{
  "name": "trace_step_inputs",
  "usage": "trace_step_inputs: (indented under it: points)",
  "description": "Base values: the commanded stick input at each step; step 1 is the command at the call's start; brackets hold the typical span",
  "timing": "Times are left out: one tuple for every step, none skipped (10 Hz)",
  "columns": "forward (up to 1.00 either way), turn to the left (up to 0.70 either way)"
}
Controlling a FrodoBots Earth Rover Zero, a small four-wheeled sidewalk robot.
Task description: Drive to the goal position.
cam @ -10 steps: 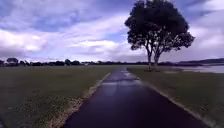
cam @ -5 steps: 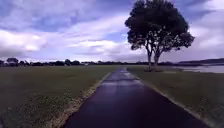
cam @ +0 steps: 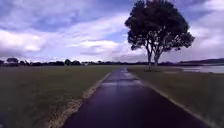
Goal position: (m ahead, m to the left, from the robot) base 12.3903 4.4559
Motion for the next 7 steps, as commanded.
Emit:
trace_step_inputs:
  points:
    - [0.62, -0.05]
    - [0.62, 0.0]
    - [0.62, 0.0]
    - [0.62, 0.0]
    - [0.62, 0.0]
    - [0.62, 0.0]
    - [0.62, 0.0]
